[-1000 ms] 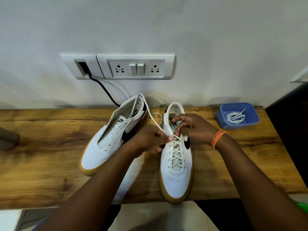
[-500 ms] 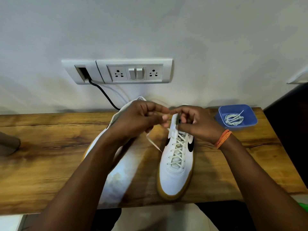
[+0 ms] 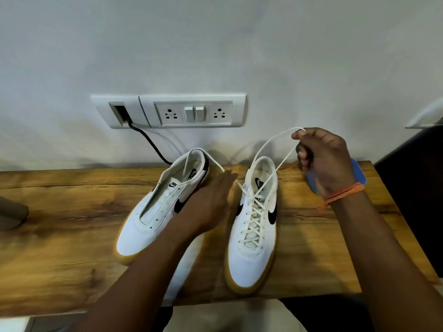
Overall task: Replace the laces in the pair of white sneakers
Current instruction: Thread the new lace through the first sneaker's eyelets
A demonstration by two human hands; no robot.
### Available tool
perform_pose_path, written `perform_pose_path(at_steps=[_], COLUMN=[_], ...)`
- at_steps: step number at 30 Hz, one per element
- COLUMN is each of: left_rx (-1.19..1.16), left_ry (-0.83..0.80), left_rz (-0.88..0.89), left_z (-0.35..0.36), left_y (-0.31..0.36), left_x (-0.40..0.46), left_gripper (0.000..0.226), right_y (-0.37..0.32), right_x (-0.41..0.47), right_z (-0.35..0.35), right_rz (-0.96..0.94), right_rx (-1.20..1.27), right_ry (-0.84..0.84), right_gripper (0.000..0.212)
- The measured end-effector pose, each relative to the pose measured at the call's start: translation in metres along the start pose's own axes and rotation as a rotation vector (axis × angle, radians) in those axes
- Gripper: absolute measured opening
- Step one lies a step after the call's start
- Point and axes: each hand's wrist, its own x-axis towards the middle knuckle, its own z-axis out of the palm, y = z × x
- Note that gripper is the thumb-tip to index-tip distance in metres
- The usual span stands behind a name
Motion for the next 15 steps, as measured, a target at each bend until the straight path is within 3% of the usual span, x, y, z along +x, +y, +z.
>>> perform_pose_path(at_steps=[5, 10, 12, 15], left_rx=[0.142, 0.188, 0.148, -0.072], left_ry=[-0.425, -0.518, -0.482, -0.124], left_rz=[-0.090, -0.081, -0.117, -0.166], left_z=[0.025, 0.021, 0.013, 0.004], left_y=[0.002, 0.008, 0.007, 0.009], left_x=[-0.005, -0.004, -0.003, -0.001], left_gripper=[0.026, 0.020, 0.015, 0.014], right_y=[-0.004, -0.008, -0.007, -0.004], right_x=[0.003, 0.003, 0.003, 0.000], right_z=[-0.012, -0.017, -0.015, -0.003], right_rz=[-0.002, -0.001, 0.016, 0.066], right_rx=[0.057, 0.078, 0.090, 0.107], right_ry=[0.034, 0.084, 0.064, -0.076], right_gripper=[0.020, 0.020, 0.021, 0.025])
